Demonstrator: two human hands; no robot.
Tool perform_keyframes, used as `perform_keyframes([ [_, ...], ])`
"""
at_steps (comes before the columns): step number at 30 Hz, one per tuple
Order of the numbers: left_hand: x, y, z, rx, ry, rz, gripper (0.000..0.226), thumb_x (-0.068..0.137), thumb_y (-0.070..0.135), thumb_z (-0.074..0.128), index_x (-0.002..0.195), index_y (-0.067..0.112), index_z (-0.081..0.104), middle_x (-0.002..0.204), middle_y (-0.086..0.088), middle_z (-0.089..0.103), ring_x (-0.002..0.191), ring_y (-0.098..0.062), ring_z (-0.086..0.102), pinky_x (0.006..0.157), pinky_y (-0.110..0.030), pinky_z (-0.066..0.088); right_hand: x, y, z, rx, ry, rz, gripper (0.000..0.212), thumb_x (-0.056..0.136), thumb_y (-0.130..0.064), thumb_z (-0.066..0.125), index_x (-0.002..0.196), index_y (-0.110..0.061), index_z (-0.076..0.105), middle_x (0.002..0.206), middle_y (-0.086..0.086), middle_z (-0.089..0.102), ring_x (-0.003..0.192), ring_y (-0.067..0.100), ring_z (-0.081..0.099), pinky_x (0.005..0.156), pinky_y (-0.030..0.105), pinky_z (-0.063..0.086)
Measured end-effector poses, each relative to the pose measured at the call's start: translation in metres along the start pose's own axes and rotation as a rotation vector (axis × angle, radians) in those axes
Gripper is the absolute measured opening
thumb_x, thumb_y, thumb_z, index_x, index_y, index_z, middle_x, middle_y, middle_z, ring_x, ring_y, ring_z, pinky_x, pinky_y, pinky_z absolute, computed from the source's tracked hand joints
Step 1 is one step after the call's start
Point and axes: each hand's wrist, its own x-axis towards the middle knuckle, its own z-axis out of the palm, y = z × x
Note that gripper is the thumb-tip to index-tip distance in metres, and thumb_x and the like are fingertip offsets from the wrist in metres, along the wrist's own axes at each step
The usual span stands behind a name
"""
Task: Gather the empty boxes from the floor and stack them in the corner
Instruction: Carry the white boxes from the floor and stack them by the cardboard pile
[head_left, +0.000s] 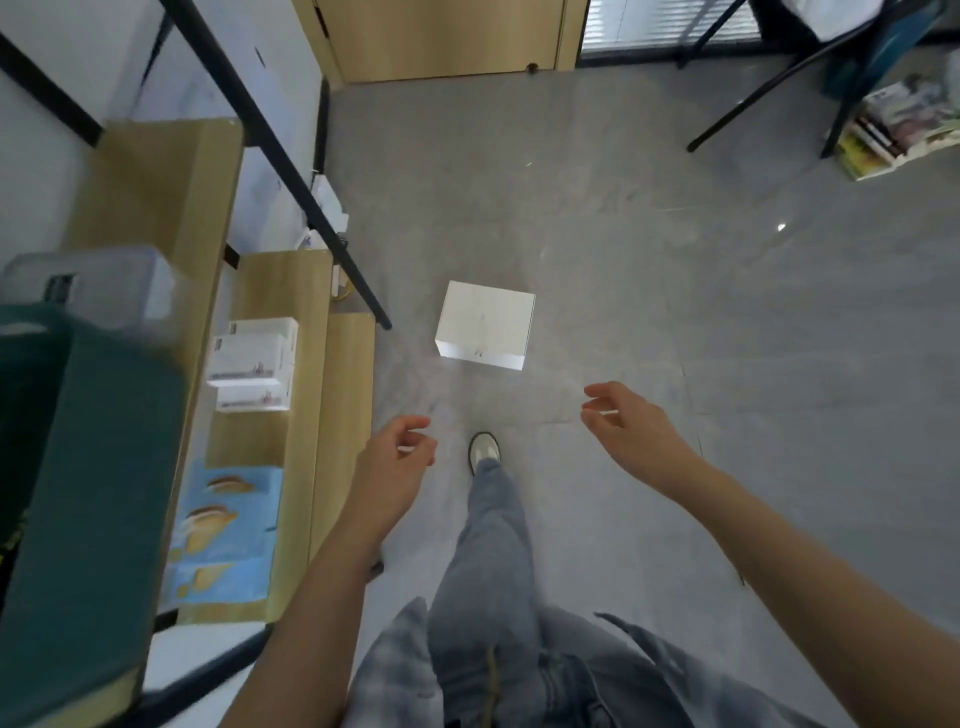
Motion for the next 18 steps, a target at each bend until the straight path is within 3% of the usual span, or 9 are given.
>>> perform_keyframes([
  [11, 0.231, 0.1, -0.008, 0.062, -0.03, -0.034, 0.024, 0.096, 0.019, 0.057, 0.119, 0.018, 0.062, 0.109, -0.004, 0.065, 0.101, -0.023, 0.063, 0.087, -0.034, 0.052, 0.218, -0.068, -0.035, 0.063, 0.012, 0.123, 0.039, 0.098, -0.028, 0.048, 0.134, -0.014, 0.048, 0.128, 0.006, 0.058, 0.112, 0.019, 0.055, 0.083, 0.025, 0.038],
  [15, 0.309, 0.09, 0.023, 0.053, -0.028, -0.103, 0.025, 0.096, 0.021, 0.057, 0.119, 0.018, 0.063, 0.11, -0.002, 0.065, 0.099, -0.019, 0.062, 0.067, -0.02, 0.047, 0.302, -0.045, -0.022, 0.124, 0.009, 0.19, 0.039, 0.097, -0.028, 0.05, 0.133, -0.012, 0.049, 0.126, 0.006, 0.058, 0.112, 0.02, 0.054, 0.087, 0.027, 0.039],
  [18, 0.373, 0.058, 0.055, 0.038, -0.034, -0.158, 0.026, 0.096, 0.021, 0.056, 0.12, 0.018, 0.063, 0.112, -0.003, 0.064, 0.094, -0.019, 0.06, 0.071, -0.024, 0.045, 0.369, -0.009, 0.008, 0.187, -0.019, 0.269, 0.042, 0.096, -0.031, 0.051, 0.133, -0.012, 0.05, 0.126, 0.007, 0.059, 0.114, 0.024, 0.057, 0.098, 0.036, 0.045],
])
